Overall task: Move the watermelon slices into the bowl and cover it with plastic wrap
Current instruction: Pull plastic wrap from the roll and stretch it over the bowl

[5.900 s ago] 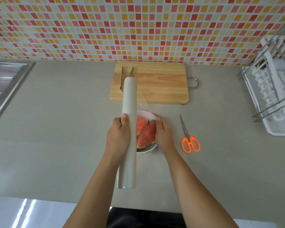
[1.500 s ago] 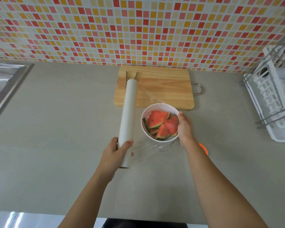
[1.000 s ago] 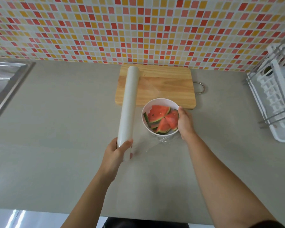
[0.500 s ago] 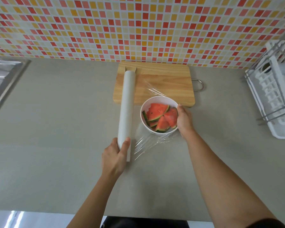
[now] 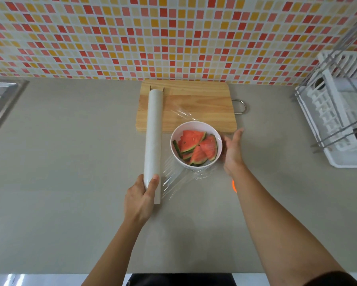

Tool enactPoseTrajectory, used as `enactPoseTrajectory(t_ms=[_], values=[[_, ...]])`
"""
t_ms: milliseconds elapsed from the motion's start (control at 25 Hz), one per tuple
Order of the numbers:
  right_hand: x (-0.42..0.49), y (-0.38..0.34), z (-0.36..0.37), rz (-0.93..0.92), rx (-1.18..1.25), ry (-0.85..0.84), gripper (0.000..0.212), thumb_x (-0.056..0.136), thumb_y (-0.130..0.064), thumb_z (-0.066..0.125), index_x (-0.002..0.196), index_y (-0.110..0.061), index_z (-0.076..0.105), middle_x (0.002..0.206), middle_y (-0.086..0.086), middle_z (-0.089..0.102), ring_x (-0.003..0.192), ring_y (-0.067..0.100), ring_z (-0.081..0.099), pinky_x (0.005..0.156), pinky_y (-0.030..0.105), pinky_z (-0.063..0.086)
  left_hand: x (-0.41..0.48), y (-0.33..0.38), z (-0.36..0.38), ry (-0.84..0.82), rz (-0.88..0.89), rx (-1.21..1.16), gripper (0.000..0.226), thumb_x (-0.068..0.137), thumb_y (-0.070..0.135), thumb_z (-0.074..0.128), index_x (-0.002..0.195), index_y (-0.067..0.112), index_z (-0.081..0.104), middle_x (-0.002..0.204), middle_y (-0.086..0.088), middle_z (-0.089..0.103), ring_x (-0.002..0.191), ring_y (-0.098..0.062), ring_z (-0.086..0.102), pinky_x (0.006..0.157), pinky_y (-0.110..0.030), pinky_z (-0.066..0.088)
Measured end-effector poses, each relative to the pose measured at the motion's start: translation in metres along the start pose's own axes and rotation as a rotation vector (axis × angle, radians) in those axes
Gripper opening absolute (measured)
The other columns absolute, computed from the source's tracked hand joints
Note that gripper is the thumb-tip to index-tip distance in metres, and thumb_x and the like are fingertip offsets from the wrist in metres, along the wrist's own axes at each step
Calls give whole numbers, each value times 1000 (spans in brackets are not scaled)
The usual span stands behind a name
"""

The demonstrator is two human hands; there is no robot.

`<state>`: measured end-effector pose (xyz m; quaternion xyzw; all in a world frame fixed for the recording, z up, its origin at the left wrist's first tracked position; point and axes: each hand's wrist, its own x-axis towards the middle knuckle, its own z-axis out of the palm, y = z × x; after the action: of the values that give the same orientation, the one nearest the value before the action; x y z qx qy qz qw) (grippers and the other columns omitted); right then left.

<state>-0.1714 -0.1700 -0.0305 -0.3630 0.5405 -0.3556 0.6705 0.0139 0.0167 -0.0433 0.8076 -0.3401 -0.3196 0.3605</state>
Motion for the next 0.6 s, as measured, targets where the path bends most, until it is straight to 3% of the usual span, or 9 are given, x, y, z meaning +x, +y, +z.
enactPoseTrajectory(t_ms=[80, 160, 240, 360, 600], values=[[-15, -3, -13, -77, -114, 142, 62, 95, -56, 20, 111, -17, 65, 118, 2, 65, 110, 13, 58, 103, 33, 39, 0, -1, 0, -5, 9, -18, 50, 74, 69, 35, 75, 22, 52, 65, 3, 55, 64, -17, 53, 55, -34, 36], [-33, 1, -35, -172, -505, 384, 30, 94, -28, 43, 113, -13, 62, 118, 6, 64, 107, 14, 57, 96, 28, 40, 0, -1, 0, -9, 7, -33, 51, 74, 69, 36, 78, 22, 54, 67, 3, 56, 65, -17, 54, 56, -34, 38], [-55, 10, -51, -182, -807, 487, 30, 84, -8, 51, 112, -9, 61, 115, 14, 62, 106, 27, 57, 90, 32, 41, 1, -2, -1, -14, -4, -32, 49, 75, 68, 37, 76, 22, 53, 67, 3, 56, 64, -18, 53, 56, -34, 39], [-76, 27, -52, -73, -995, 468, 33, 76, -5, 56, 109, -3, 57, 109, 21, 55, 101, 39, 54, 89, 39, 41, 1, -2, -1, -17, -16, -36, 46, 78, 66, 40, 68, 22, 49, 63, 4, 52, 60, -18, 50, 54, -34, 37], [-76, 31, -48, -23, -1214, 465, 27, 89, -13, 49, 111, 2, 52, 111, 27, 55, 106, 41, 51, 87, 40, 37, 1, -2, -1, -9, 2, -46, 48, 80, 64, 42, 65, 19, 45, 61, 2, 48, 57, -21, 46, 54, -36, 36]])
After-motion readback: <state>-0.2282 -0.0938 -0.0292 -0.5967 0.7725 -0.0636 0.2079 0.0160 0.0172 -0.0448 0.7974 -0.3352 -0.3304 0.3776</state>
